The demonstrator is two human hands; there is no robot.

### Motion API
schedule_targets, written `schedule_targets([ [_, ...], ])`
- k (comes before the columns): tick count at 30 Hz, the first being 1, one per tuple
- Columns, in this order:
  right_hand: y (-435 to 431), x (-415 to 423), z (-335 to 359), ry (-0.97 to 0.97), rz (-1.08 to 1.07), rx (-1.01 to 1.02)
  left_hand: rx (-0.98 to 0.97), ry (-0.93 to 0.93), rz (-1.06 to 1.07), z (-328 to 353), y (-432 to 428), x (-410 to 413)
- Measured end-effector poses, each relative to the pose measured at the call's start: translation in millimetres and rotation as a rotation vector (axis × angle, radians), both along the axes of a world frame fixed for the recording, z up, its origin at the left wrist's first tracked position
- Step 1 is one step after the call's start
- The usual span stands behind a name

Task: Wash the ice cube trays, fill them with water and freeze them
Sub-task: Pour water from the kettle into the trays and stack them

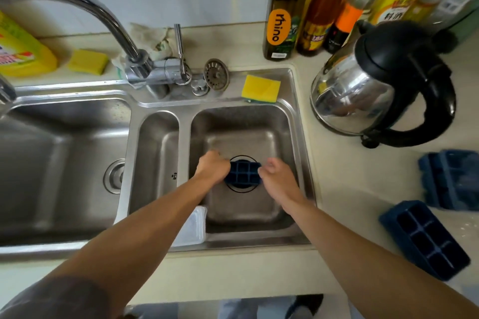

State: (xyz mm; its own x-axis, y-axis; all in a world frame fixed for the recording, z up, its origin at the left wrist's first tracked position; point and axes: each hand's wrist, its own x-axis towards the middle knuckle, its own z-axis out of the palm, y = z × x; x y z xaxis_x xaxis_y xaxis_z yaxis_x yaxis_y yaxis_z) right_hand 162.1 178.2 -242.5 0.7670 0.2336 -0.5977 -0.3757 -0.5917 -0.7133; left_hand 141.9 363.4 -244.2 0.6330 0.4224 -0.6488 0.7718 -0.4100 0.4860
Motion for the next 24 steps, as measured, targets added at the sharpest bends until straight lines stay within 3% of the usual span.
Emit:
schedule_targets([
  [7,-46,-8,86,-0.139,0.015,0.084,-0.095,-0.086,0.188,53,-50,-10],
  [10,-79,-5,123,-0.255,-0.013,0.130,-0.113,-0.155,0.169,78,-78,-19],
  [16,-151,13,186,-0.469,-0.224,0.267,-0.239,-0.226,0.238,136,-132,-12],
  [19,-176,27,203,-0.537,-0.347,0.292,-0.201,-0.309,0.177,155,-156,-9],
  [24,-191,52,205,-0.573,-0.446,0.231,-0.179,-0.242,0.027,162,-174,11],
])
